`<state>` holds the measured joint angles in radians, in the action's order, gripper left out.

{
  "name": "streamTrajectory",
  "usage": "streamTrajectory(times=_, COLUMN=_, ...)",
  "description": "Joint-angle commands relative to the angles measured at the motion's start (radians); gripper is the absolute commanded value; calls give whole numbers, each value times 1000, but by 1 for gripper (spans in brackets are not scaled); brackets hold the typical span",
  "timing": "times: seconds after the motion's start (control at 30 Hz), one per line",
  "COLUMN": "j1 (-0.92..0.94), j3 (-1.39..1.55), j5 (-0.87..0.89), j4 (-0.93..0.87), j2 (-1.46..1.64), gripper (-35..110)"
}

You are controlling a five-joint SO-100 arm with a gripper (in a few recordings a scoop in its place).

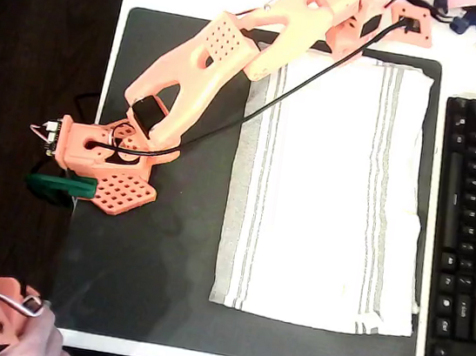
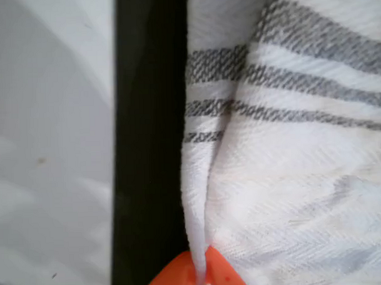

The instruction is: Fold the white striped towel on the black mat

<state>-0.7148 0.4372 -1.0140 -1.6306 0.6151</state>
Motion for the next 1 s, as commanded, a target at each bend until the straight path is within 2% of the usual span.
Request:
streamTrajectory(times=0.0, j1=-29, j3=-57, j5=-6, j4=-25, j2=115, gripper=0)
streamTrajectory(times=0.3, j1=-14, j3=25, j5=2, j4=-89, j2=322, gripper=0)
streamTrajectory(times=0.5, j1=74, j3=215, j5=-31, j4=-126, j2=545, gripper=0)
streamTrajectory(times=0.7, j1=213, j3=364, j5=-106, j4=-153, j2=775, gripper=0)
streamTrajectory(times=0.97, j1=525, j3=689, j5=-291, j4=-115, j2=1057, gripper=0)
